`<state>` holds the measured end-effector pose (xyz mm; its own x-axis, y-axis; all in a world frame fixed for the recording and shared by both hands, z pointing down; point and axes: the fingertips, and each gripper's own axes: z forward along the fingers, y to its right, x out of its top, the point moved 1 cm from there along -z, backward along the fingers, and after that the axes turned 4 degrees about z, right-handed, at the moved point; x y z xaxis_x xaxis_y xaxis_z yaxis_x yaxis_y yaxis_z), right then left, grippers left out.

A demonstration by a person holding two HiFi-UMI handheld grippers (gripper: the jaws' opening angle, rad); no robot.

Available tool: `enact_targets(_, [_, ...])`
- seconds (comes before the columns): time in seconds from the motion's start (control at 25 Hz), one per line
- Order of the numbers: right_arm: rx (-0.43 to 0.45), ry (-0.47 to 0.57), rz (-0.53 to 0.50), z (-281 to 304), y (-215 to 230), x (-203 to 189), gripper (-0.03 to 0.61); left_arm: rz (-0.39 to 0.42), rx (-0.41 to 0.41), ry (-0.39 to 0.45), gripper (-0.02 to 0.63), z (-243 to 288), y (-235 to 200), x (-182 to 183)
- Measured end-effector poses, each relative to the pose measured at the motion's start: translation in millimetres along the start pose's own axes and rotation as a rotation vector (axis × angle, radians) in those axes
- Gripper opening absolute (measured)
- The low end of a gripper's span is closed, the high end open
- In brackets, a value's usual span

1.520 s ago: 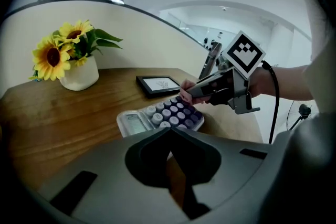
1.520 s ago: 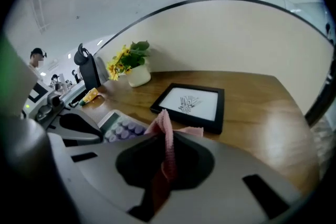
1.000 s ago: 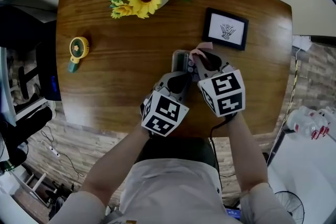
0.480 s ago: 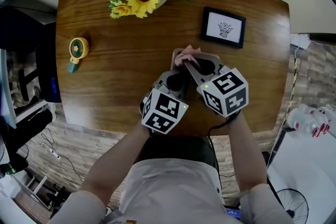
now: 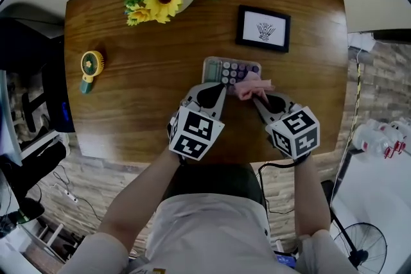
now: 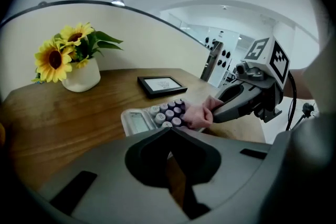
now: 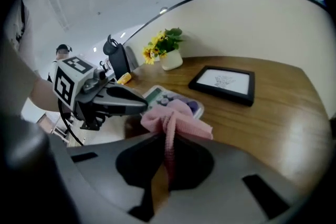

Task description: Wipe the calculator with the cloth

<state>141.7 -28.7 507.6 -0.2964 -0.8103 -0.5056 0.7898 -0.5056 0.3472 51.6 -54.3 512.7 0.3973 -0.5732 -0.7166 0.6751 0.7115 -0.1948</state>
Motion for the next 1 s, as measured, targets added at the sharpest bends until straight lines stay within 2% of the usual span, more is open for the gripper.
enact_targets(0.12, [-0.116,-0.093,-0.012,-11.2,22.6,-26.1,0.015,0.001,-0.003,-0.001,0.002,-0.4,0.6,0.1])
enact_targets(0.2, [-0.160,-0.086,0.003,-20.0,33.3,-30.2,0.015,0.001,-0.006,0.000,0.002,-0.2,0.9,0.2])
enact_targets(0.28, [-0.176,-0.005,0.045,-30.6,38.3,-14.9,0.015,0.004,-0.010,0.000,0.002,0.0,0.7,0.4])
enact_targets(0.48, [-0.182,0.315,0.173,-45.7,39.8,59.9,0.017,0.004,-0.010,0.002,0.002,-1.2,1.8,0.1])
enact_targets(0.56, [-0.178,0.374,0.228,-35.4,41.7,75.3,0.017,0.007,-0.006,0.001,0.002,-1.3,2.2,0.2])
enact_targets(0.64, [-0.189,0.344,0.234,-13.3,40.1,76.5,0.017,0.008,0.000,0.000,0.002,-0.7,0.5,1.1])
enact_targets(0.72, [-0.171,0.269,0.211,9.3,26.3,67.1,0.017,0.001,0.003,-0.006,0.002,-0.1,0.2,0.4])
enact_targets(0.92, [-0.047,0.187,0.136,31.1,-35.9,35.1,0.017,-0.009,0.007,0.002,0.002,-0.2,0.1,1.8])
enact_targets(1.0, [-0.013,0.153,0.139,31.4,-49.7,15.9,0.017,-0.018,0.014,0.005,0.002,-0.2,0.1,1.5])
